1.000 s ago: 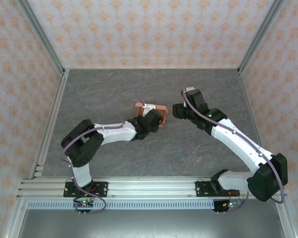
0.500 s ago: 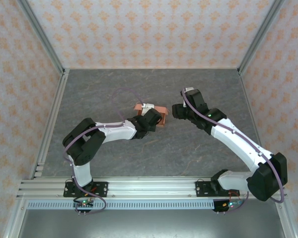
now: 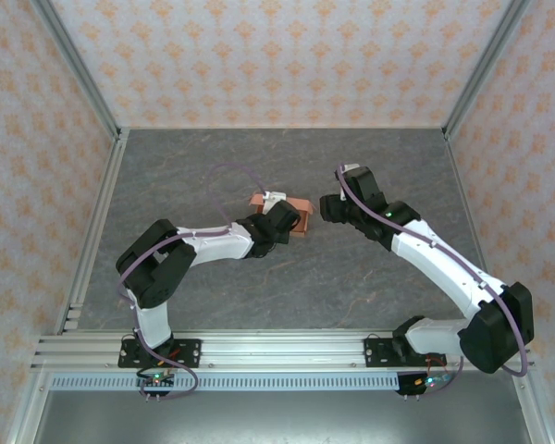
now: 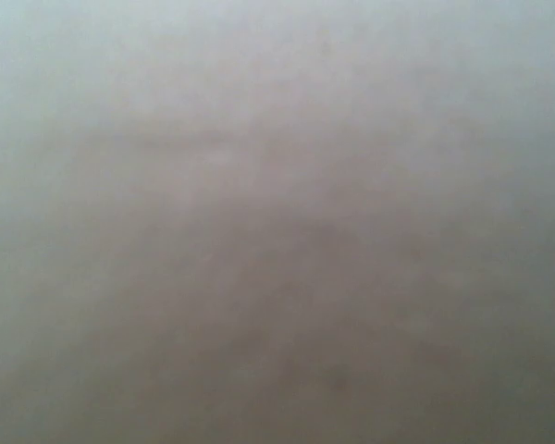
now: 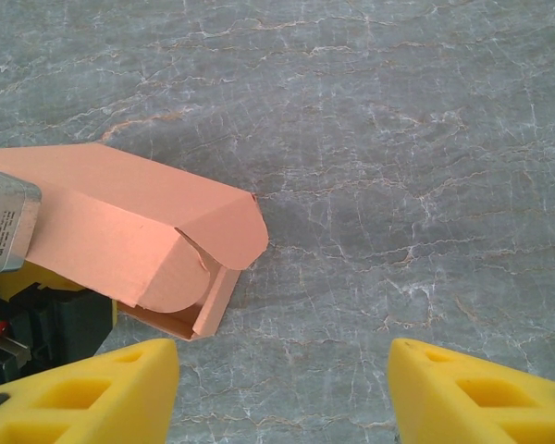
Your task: Fold the paper box
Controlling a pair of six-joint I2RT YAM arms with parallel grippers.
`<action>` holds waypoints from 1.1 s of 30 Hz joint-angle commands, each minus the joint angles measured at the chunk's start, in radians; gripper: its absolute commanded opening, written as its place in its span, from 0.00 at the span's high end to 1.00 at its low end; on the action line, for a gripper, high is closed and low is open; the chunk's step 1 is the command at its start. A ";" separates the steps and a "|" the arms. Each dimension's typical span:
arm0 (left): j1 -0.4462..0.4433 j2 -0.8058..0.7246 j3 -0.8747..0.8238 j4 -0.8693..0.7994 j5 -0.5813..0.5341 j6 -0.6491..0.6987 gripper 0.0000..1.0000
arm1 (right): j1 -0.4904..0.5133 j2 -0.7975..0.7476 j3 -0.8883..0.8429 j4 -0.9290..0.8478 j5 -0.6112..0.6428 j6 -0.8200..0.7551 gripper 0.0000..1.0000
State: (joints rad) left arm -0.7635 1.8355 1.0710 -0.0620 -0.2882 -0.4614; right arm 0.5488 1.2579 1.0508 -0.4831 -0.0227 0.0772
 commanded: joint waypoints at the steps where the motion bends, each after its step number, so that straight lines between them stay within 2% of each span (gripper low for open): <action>1: 0.007 -0.029 0.016 0.032 -0.007 0.022 0.66 | -0.007 0.008 -0.008 -0.020 0.004 -0.014 0.38; 22: 0.007 0.044 0.020 0.195 -0.060 0.070 0.67 | -0.007 0.041 0.003 -0.031 -0.014 -0.018 0.38; 26: 0.007 0.049 0.017 0.204 -0.069 0.081 0.61 | -0.007 0.043 0.005 -0.036 -0.017 -0.018 0.38; 30: 0.007 0.034 0.002 0.199 -0.066 0.077 0.51 | -0.006 0.042 0.007 -0.038 -0.021 -0.018 0.38; 33: 0.007 0.004 -0.019 0.194 -0.051 0.065 0.48 | -0.006 0.039 0.007 -0.038 -0.026 -0.017 0.38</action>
State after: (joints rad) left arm -0.7635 1.8847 1.0702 0.1104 -0.3054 -0.3912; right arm 0.5468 1.3006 1.0508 -0.5014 -0.0425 0.0738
